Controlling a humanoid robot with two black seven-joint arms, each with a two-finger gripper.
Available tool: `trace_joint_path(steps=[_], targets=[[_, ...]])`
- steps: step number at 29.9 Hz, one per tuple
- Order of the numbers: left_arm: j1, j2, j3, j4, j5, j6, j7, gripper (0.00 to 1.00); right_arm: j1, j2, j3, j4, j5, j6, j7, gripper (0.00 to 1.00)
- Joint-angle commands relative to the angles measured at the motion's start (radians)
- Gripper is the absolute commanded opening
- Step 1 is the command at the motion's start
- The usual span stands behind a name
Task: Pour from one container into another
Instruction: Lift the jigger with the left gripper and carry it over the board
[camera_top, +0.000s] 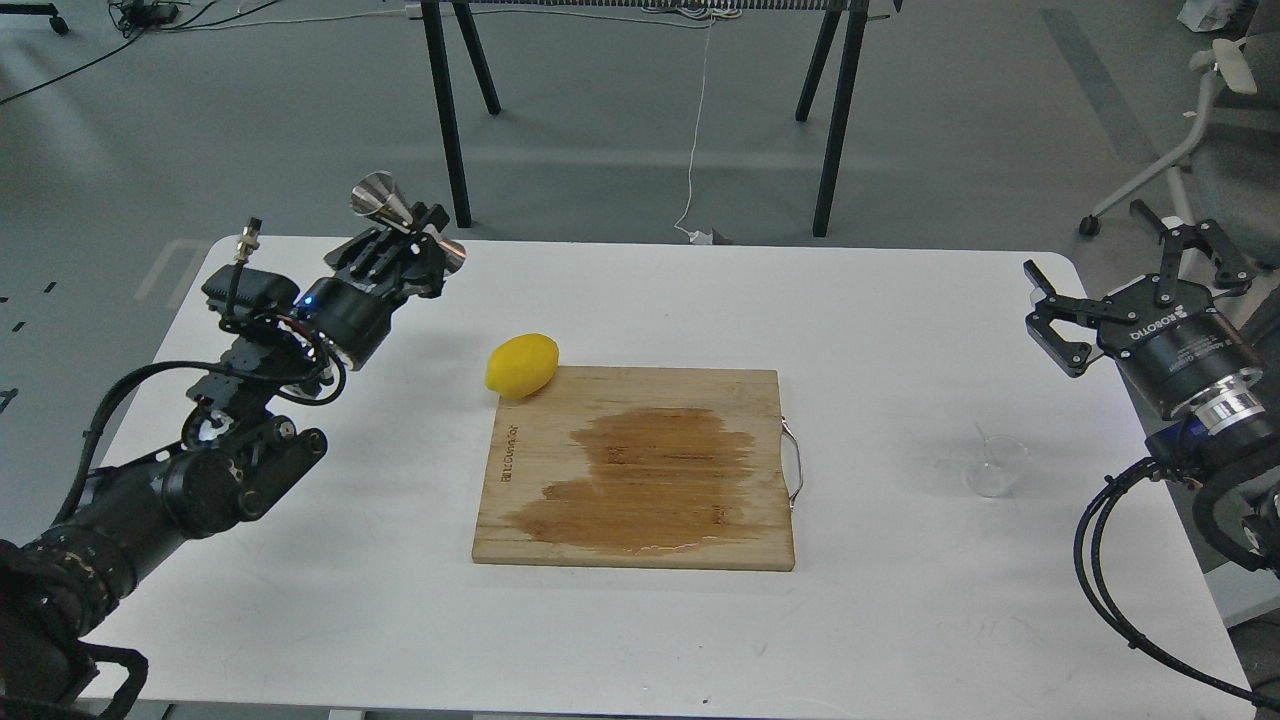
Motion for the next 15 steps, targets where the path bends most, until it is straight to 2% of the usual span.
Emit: trace_joint_path(steps=[1,9,15], targets=[[-0.076,-0.049,0.101,-0.038,0.039,0.000,0.000,0.01,-0.008,0.000,0.000,-0.002,-0.002,0.000,0.000,0.98],[-0.061,-0.236,0.195,-0.028,0.222,0.000,0.000,0.02,-0.026,0.000,0.006,-0.007,-0.002,0.000,0.000,0.98],[0.060,-0.323,0.216,0.017,0.272,0.000,0.000,0.03,-0.028,-0.002,0.006,-0.005,-0.002,0.000,0.000,0.98]])
